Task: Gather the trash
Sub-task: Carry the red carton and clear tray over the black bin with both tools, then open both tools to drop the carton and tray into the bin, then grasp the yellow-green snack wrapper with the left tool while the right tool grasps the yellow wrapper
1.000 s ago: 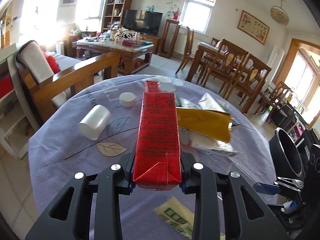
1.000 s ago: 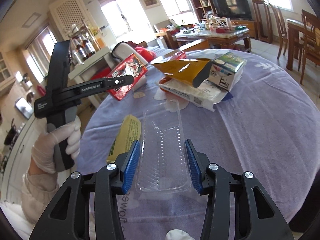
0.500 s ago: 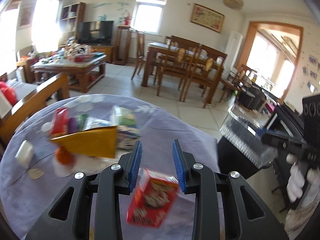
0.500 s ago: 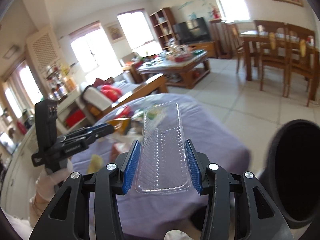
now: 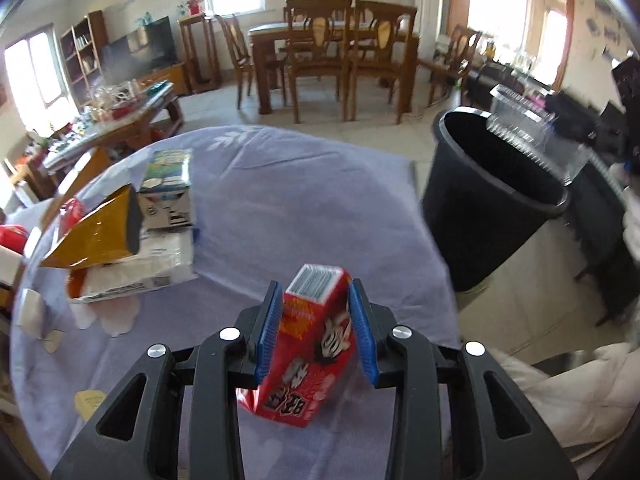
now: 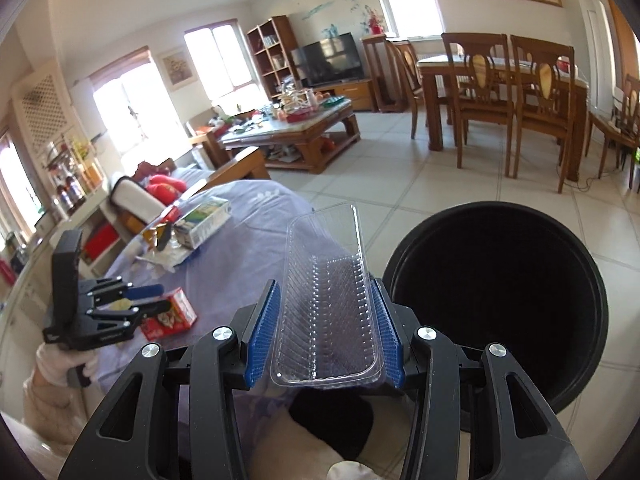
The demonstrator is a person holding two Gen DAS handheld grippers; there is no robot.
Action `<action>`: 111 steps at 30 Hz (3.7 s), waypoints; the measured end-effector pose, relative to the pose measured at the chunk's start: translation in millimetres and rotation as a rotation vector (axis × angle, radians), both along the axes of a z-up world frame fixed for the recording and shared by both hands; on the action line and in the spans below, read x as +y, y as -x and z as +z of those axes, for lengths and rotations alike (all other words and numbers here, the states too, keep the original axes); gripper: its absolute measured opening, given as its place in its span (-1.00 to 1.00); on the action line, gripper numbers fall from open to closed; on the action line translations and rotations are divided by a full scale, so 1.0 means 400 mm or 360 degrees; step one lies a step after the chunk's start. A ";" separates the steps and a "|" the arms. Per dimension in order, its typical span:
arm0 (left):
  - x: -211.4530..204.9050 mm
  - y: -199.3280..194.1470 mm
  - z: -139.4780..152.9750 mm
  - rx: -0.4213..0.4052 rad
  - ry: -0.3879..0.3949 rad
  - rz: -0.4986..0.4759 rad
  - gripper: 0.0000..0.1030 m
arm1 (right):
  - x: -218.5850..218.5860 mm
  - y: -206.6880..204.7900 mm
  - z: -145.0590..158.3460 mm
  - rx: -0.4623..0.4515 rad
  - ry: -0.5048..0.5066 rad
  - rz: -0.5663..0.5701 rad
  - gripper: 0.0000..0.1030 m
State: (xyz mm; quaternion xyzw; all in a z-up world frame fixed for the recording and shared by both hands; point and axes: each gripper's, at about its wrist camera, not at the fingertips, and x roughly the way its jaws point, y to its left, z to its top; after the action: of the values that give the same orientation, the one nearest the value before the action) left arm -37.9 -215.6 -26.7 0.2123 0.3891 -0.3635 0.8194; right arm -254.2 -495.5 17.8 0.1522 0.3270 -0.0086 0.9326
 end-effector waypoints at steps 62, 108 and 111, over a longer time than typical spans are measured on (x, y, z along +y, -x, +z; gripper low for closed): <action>-0.713 0.113 -0.096 0.0435 0.0339 -0.0511 -0.01 | -0.314 0.147 -0.198 0.0252 -0.0026 -0.0458 -0.01; 0.348 -0.054 0.016 0.0094 0.0363 0.0849 0.75 | 0.377 -0.261 -0.022 0.0060 0.0228 0.0403 0.45; 0.374 -0.062 -0.011 0.0162 0.0340 0.0856 0.75 | 0.440 -0.288 -0.025 0.0054 0.0239 0.0480 0.45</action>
State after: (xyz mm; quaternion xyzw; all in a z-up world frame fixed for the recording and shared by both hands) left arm -13.0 -66.0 -31.1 -0.0045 0.4316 -0.1822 0.8834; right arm -139.1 -319.3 7.8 0.0312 0.3602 0.1043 0.9265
